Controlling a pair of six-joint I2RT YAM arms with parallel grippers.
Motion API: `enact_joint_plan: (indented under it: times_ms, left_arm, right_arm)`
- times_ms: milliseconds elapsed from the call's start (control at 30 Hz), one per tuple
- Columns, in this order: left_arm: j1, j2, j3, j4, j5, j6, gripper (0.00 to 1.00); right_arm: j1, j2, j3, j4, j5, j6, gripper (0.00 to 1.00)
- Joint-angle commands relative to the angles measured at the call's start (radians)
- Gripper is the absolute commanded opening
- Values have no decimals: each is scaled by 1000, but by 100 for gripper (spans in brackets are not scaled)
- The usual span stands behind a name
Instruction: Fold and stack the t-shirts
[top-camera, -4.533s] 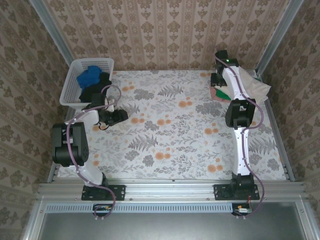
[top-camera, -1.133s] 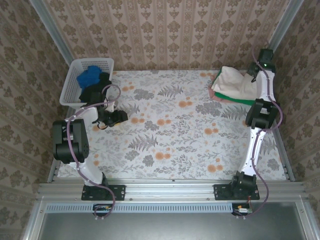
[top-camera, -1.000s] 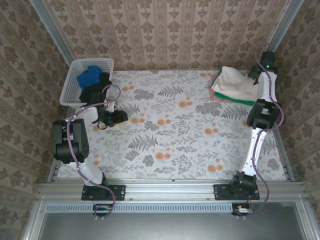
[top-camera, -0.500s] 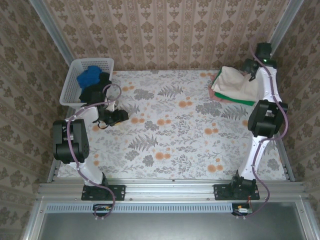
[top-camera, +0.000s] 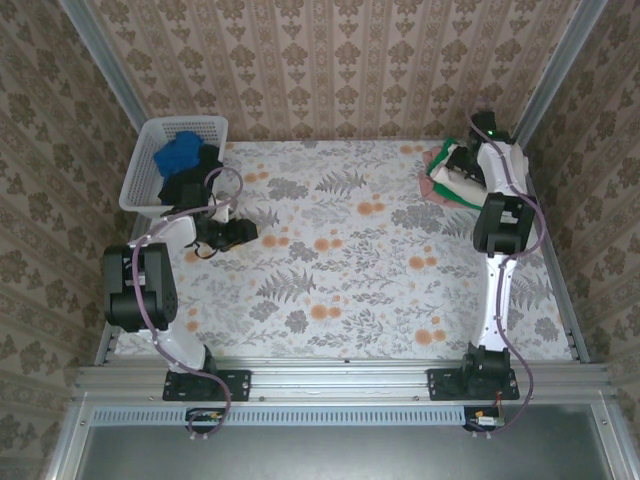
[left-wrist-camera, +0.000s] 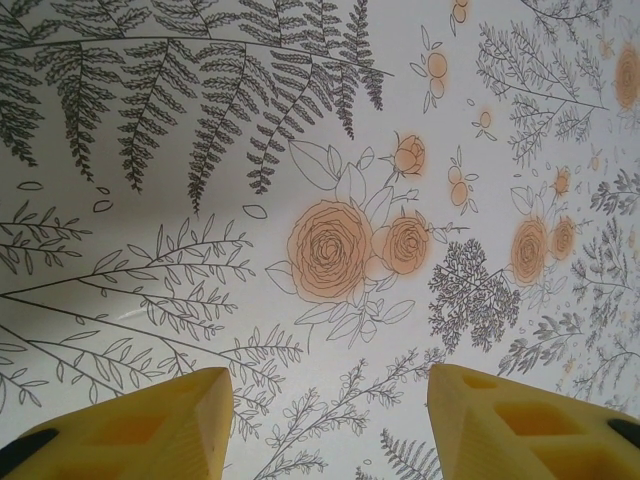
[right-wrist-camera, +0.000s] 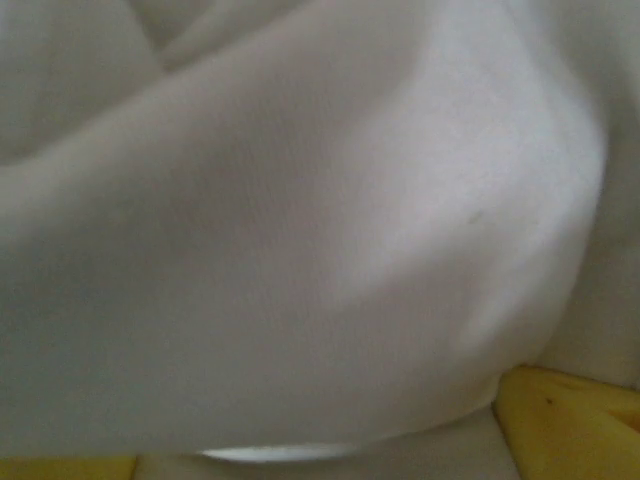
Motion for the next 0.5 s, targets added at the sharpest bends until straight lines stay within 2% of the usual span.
enact_joint_plan:
  times_ms: [0, 100, 200, 333, 467]
  left_arm:
    - [1, -16, -2, -4, 19, 24, 56]
    - [3, -18, -7, -1, 18, 24, 56]
    - [2, -12, -2, -8, 14, 30, 56]
    - [3, -8, -7, -5, 18, 28, 56]
    - [3, -18, -16, -4, 24, 26, 56]
  right_arm:
    - [-36, -110, -142, 5, -84, 70, 100]
    - [-53, -126, -145, 8, -130, 62, 100]
    - [-15, -157, -154, 74, -159, 10, 100]
    - [51, -46, 54, -26, -148, -70, 100]
    - [74, 95, 265, -129, -181, -134, 100]
